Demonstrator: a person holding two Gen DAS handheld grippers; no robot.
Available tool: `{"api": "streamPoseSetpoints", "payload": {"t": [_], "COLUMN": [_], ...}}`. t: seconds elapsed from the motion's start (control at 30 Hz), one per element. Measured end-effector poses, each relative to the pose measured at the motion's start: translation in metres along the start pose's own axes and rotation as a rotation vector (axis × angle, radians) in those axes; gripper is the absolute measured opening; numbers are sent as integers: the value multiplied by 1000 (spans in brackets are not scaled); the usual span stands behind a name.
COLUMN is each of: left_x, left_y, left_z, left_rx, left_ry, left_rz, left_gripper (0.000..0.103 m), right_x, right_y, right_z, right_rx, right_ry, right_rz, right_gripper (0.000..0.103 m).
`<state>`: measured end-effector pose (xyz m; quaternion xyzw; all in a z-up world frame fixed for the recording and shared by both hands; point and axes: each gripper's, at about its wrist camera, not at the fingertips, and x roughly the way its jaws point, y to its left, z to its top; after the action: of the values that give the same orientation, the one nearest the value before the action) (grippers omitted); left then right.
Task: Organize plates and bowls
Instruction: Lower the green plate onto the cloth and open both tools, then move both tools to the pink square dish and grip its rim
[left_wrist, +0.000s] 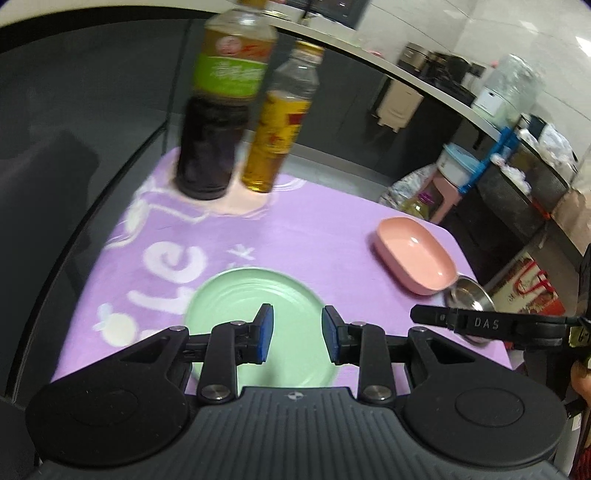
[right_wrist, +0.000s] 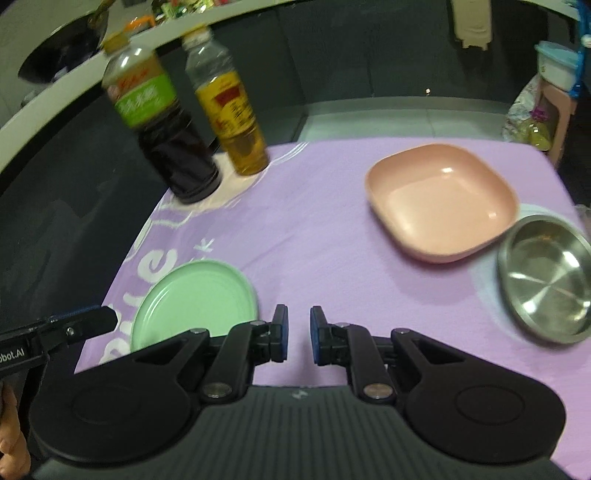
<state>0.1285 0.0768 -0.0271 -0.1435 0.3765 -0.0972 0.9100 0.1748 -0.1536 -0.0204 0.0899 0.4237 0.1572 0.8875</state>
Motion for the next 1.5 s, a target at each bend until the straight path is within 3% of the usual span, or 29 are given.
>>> {"api": "streamPoseSetpoints", "payload": {"t": [0.4,0.67,0.83,1.37,1.43,1.5], "left_x": [35,79,118,190,198,203], "left_y": [-66,-106,-118,-125,-126,-125], "left_z": [32,45,47,60,61,60], "left_rx": [52,101,108,37,31,27], "left_ry": [-1,46,118,199,230,245], "left_rz": [-45,-71,-52,8,43,24], "left_gripper": [27,28,28,26,23,13], "right_x": [-37,-31,-12,39,41,44], "right_y": [-71,-105,-125,-172,-170,-168], "right_z": [18,41,58,68,68,67], "right_rx": [123,168,175,259,252,245], "right_ry": [-88,-117,-109,-57,-53,-50], "right_rz": [-54,-64,-80,-82,-87,-94], "right_gripper": [15,16,24,24,24,23]}}
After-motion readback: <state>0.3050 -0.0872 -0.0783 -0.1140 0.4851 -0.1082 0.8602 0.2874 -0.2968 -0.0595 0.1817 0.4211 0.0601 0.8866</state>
